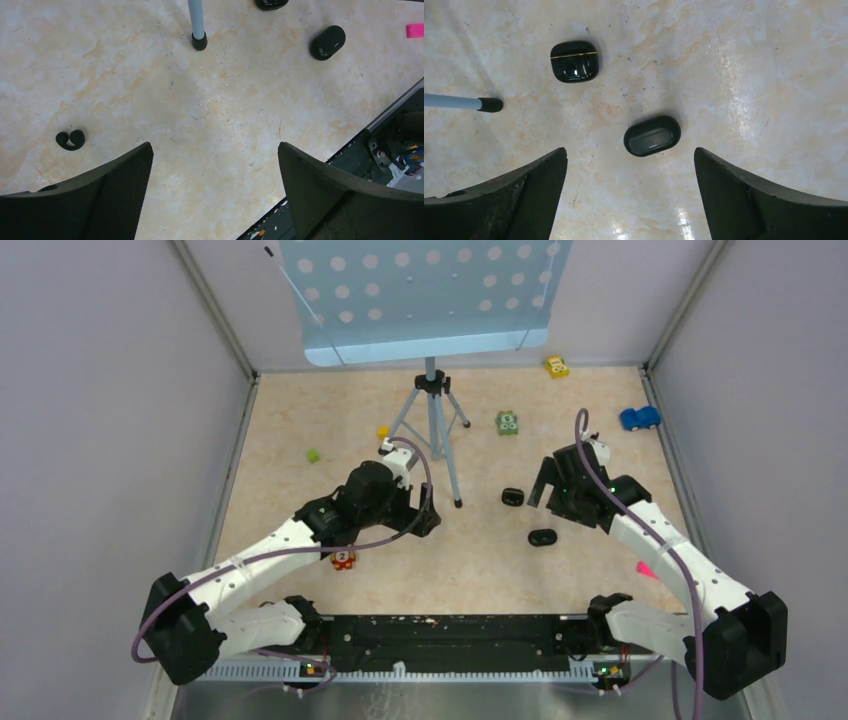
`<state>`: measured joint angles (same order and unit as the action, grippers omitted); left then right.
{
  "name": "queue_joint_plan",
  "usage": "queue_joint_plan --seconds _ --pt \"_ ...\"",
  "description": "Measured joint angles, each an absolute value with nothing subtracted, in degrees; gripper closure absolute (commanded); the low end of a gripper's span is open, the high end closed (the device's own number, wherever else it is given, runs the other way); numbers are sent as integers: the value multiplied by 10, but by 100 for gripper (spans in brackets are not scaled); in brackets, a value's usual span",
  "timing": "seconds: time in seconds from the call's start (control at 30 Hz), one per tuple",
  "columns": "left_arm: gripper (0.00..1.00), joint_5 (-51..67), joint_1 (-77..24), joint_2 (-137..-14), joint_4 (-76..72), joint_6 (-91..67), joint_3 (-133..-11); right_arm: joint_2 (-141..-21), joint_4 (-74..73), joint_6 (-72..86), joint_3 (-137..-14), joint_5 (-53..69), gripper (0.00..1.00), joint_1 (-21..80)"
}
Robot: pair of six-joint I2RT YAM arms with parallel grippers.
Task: Insert the wireless bluetooth earbuds into the charging case
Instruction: Pick up the charging case from the corner of the board.
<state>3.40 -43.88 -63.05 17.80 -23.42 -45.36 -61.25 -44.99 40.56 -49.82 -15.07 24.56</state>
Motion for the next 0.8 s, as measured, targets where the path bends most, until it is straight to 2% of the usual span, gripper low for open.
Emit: queue_joint_plan --seconds 0.47,0.8 --pt "1 38 -439 -630 176 -227 -452 -613 -467 437 -498 -159 8 246" --pt "1 88 -449 -656 148 -225 -407 -634 -480 457 -478 -152 8 246"
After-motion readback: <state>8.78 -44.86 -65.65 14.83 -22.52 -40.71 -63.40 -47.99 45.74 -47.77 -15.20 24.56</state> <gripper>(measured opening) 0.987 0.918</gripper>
